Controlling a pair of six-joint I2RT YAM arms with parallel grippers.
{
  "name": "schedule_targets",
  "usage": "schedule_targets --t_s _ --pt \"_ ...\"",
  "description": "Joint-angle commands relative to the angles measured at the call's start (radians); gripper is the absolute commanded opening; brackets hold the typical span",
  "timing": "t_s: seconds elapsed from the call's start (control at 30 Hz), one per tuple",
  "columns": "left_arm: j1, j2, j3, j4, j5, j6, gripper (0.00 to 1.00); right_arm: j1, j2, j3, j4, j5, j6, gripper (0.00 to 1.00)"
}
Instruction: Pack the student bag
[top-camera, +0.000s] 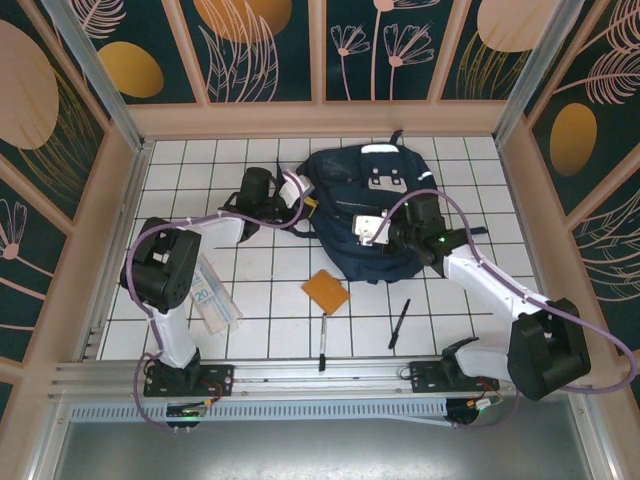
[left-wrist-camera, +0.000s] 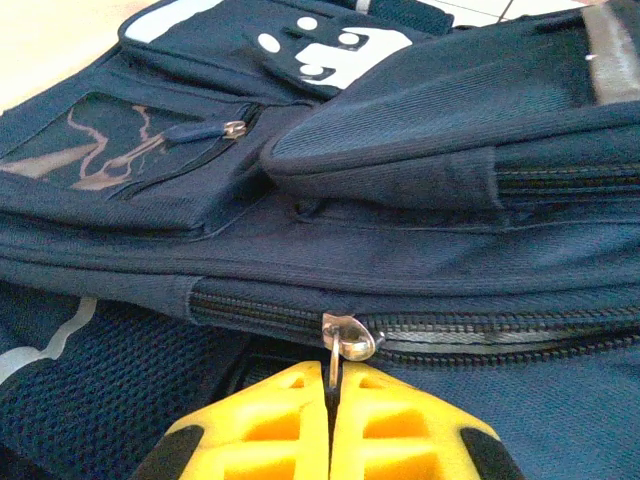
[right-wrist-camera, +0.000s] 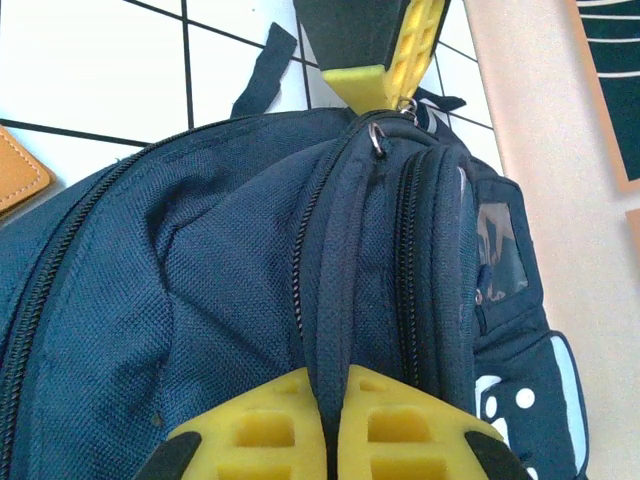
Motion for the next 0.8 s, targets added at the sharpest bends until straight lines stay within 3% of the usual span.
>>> schedule_targets --t_s 0.0,0.13,0.3,0.57,0.7,0.77 --pt "0.03 -0.023 -0.001 0.013 -0.062 -0.027 0.0 -0.024 -0.042 -0.015 0.101 0.019 0.127 0.25" --pt "-0.009 -0.095 -0.032 0.019 -0.059 -0.025 0.0 -0.016 -0.043 -0.006 0.203 -0.152 0.355 0.57" --pt "-0.047 -0.138 -0.039 0.01 -0.05 -0.068 0.0 0.035 0.065 0.124 0.063 -0.247 0.452 0.67" --pt "-0.073 -0.153 -0.042 0.012 -0.043 -0.14 0.0 0.062 0.251 0.207 0.056 -0.157 0.542 0.69" --pt "-0.073 -0.154 -0.018 -0.054 -0.087 -0.153 0.0 0.072 0.3 0.25 -0.036 -0.126 0.534 0.63" --pt "-0.071 -0.154 -0.015 -0.077 -0.113 -0.145 0.0 0.079 0.309 0.262 -0.074 -0.083 0.515 0.52"
